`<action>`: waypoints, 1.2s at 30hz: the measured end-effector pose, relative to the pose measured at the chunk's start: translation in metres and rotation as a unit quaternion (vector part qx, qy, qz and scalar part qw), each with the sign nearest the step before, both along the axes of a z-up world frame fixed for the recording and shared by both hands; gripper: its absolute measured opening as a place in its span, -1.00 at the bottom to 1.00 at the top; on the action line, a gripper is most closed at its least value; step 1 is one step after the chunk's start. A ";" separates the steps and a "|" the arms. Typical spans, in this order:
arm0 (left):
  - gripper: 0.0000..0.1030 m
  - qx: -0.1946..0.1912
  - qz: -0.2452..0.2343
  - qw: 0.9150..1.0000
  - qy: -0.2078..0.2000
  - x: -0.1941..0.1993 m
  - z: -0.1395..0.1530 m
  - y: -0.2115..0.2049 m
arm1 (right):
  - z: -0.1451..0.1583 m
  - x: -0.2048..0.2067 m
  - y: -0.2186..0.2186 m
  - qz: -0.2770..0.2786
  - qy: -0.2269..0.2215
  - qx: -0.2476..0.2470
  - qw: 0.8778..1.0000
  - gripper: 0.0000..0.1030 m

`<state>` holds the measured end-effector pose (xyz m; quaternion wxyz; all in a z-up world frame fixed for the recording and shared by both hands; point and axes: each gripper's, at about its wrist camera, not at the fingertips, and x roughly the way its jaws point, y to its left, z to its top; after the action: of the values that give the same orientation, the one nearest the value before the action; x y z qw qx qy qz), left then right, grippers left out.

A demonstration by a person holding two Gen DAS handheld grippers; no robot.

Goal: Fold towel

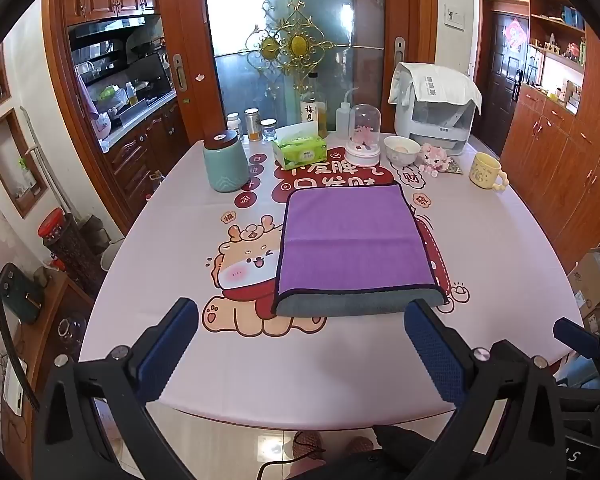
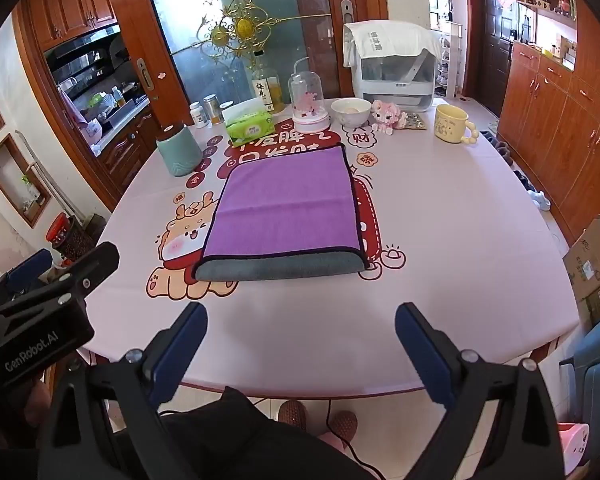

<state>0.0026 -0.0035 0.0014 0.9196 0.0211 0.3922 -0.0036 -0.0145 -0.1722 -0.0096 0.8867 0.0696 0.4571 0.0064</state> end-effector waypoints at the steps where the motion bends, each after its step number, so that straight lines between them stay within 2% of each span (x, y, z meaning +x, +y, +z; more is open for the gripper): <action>1: 0.99 0.001 0.000 1.000 -0.001 0.000 0.001 -0.001 | 0.000 0.000 0.000 0.000 0.000 0.001 1.000 0.85; 36: 0.99 0.010 -0.006 1.000 0.013 0.006 -0.005 0.002 | -0.002 0.006 0.002 -0.002 0.005 -0.007 1.000 0.85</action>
<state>0.0090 -0.0015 -0.0037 0.9142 0.0328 0.4039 -0.0054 -0.0089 -0.1700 -0.0112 0.8846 0.0646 0.4618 0.0016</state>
